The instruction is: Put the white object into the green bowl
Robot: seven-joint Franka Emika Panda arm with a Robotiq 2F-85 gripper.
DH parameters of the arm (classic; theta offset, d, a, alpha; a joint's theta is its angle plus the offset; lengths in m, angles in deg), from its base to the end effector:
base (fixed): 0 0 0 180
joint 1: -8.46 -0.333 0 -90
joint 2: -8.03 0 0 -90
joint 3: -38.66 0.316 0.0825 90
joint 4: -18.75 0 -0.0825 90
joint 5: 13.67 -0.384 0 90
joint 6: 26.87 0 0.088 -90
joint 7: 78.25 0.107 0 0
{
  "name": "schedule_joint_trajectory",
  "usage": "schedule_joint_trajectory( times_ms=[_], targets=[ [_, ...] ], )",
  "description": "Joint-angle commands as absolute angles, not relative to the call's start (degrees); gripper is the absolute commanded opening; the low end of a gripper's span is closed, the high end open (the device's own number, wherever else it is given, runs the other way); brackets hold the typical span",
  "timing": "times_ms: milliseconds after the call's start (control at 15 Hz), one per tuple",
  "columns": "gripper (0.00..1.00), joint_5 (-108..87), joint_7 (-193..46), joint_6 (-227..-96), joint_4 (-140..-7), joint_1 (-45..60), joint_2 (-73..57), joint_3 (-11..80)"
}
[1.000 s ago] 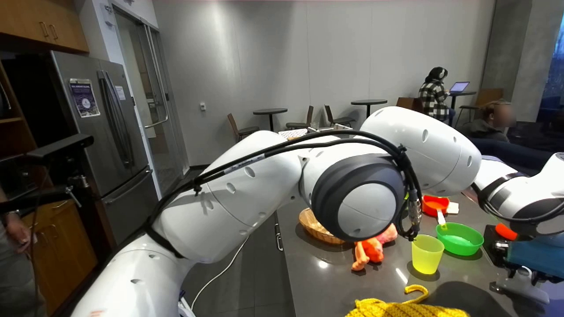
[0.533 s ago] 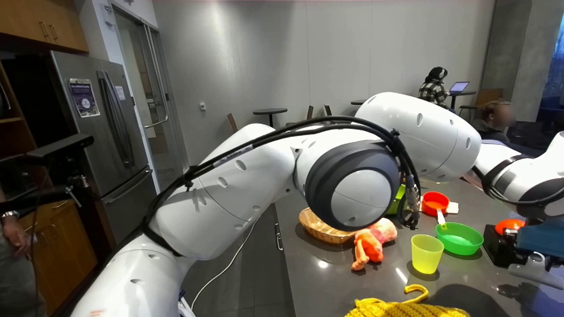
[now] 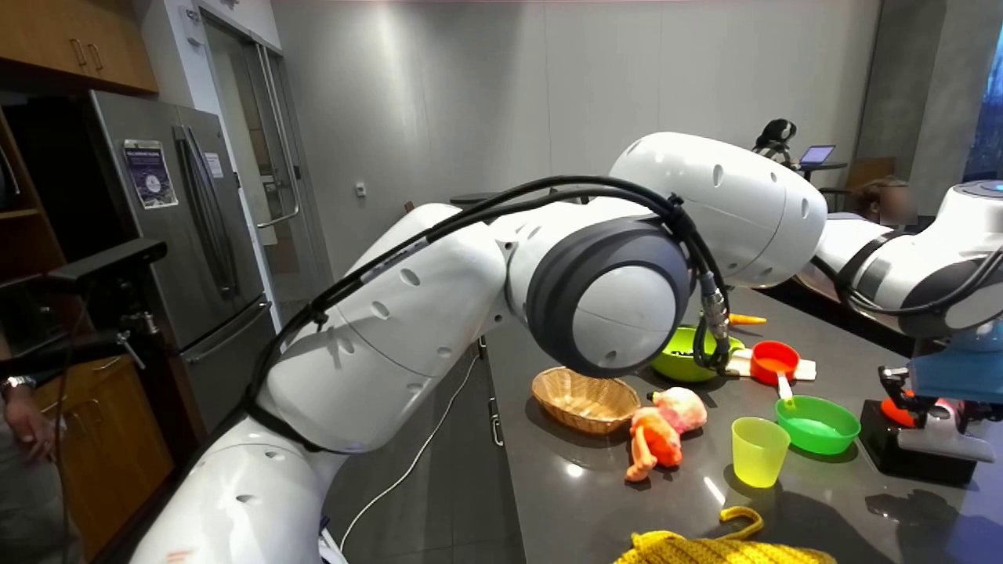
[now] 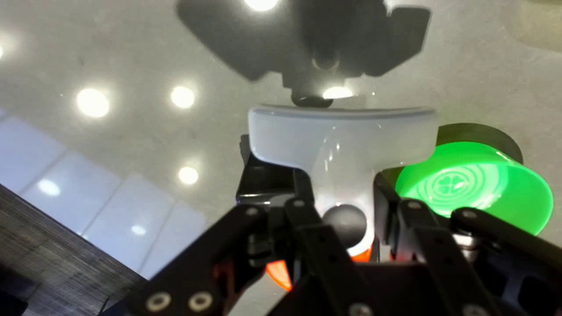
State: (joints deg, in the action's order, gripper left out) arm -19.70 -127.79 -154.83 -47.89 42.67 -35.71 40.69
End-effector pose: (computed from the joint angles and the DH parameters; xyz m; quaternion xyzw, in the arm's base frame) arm 0.6598 -0.4217 0.3729 0.9797 0.1168 0.1530 0.0566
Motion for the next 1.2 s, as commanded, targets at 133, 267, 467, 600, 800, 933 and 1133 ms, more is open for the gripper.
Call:
schedule_joint_trajectory(
  times_ms=[133,267,467,600,800,933,1133],
  targets=[
    [0.10,-18.05,-130.17,-153.59,-48.18,40.84,-34.72,41.11],
    [0.10,-17.86,-130.90,-153.46,-48.05,40.36,-34.75,41.12],
    [0.10,-17.69,-131.96,-152.78,-47.33,39.78,-34.99,41.21],
    [0.10,-18.26,-133.73,-152.24,-46.87,39.98,-34.99,42.04],
    [0.10,-17.92,-135.54,-151.70,-45.84,39.55,-35.10,42.64],
    [0.10,-17.87,-136.94,-151.51,-45.02,39.28,-35.30,43.10],
    [0.10,-18.53,-139.15,-150.31,-43.76,39.20,-35.80,44.14]
  ],
)
